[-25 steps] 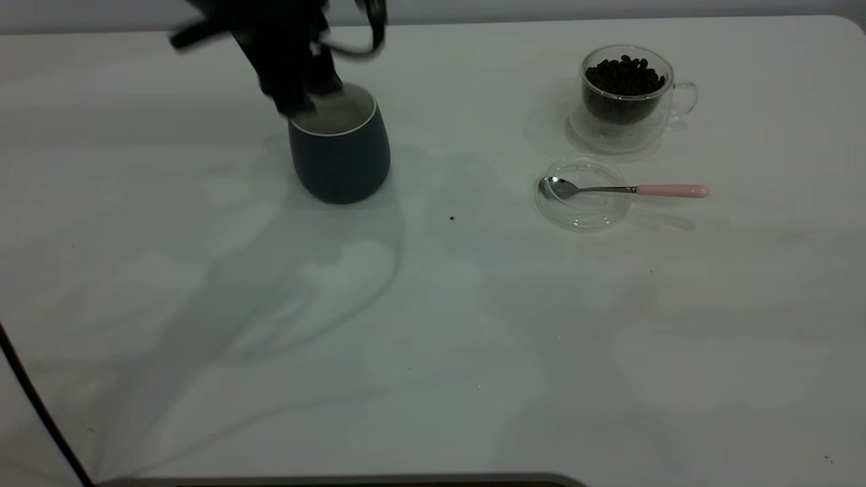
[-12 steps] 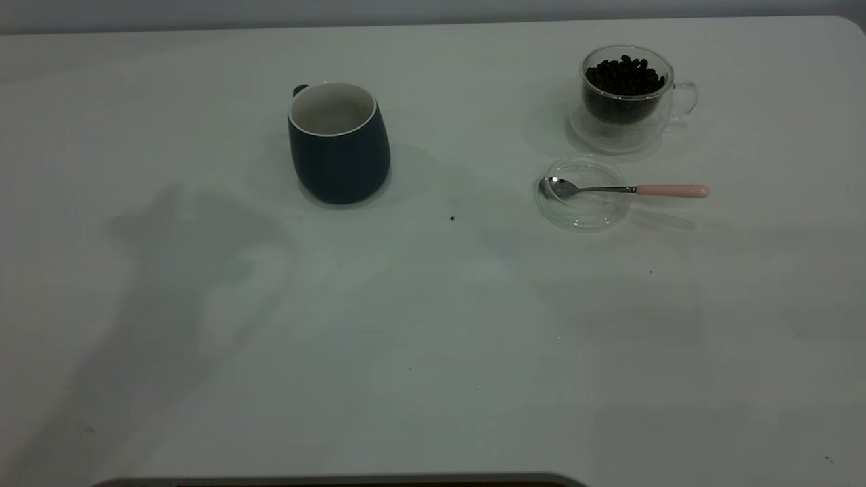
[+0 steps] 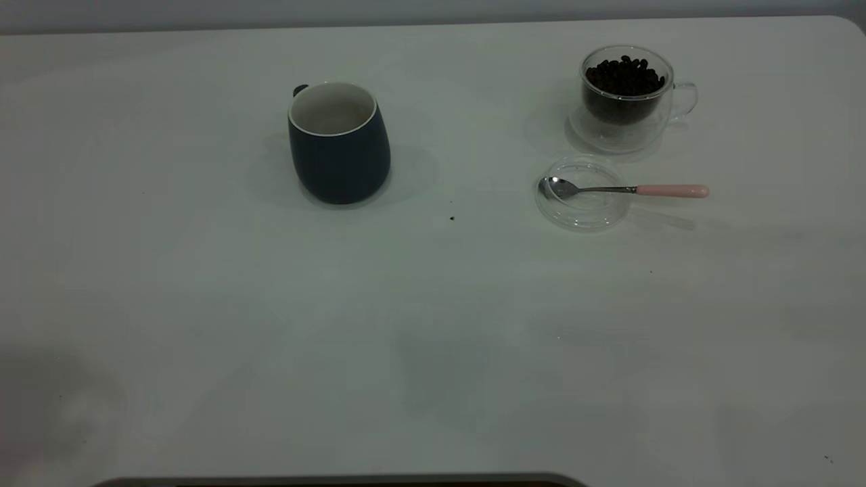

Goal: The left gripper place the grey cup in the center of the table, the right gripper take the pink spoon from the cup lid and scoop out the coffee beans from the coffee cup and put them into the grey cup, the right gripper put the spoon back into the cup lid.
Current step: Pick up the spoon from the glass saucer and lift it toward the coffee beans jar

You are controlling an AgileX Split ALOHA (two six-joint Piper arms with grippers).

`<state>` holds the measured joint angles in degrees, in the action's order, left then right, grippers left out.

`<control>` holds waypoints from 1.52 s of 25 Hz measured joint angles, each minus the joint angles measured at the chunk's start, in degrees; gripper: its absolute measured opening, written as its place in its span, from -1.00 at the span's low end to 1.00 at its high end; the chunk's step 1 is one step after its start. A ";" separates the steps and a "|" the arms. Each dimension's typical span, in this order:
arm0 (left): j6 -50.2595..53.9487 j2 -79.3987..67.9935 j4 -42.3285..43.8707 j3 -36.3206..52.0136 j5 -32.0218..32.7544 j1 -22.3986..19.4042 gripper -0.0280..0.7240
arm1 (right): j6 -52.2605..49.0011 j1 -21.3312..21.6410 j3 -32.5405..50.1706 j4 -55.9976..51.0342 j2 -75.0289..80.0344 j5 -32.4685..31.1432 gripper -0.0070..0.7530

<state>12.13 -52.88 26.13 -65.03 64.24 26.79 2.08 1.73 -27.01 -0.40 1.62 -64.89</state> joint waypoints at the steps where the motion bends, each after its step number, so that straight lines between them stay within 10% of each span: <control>1: -0.74 1.38 -1.31 0.00 1.92 0.00 0.63 | 0.00 0.00 0.00 0.00 0.00 0.00 -0.35; 10: -9.06 17.49 -18.90 2.53 2.76 0.06 0.63 | 0.00 0.00 0.00 0.00 0.00 0.00 -0.35; 19: -19.17 36.86 -31.53 24.35 2.15 0.06 0.63 | 0.00 0.00 0.00 0.00 0.00 0.00 -0.35; 38: -19.18 45.81 -32.30 37.14 0.29 0.06 0.63 | 0.00 0.00 0.00 0.00 0.00 0.00 -0.35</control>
<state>-7.05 -7.07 -6.17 -27.89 64.53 26.85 2.08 1.73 -27.01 -0.40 1.62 -64.89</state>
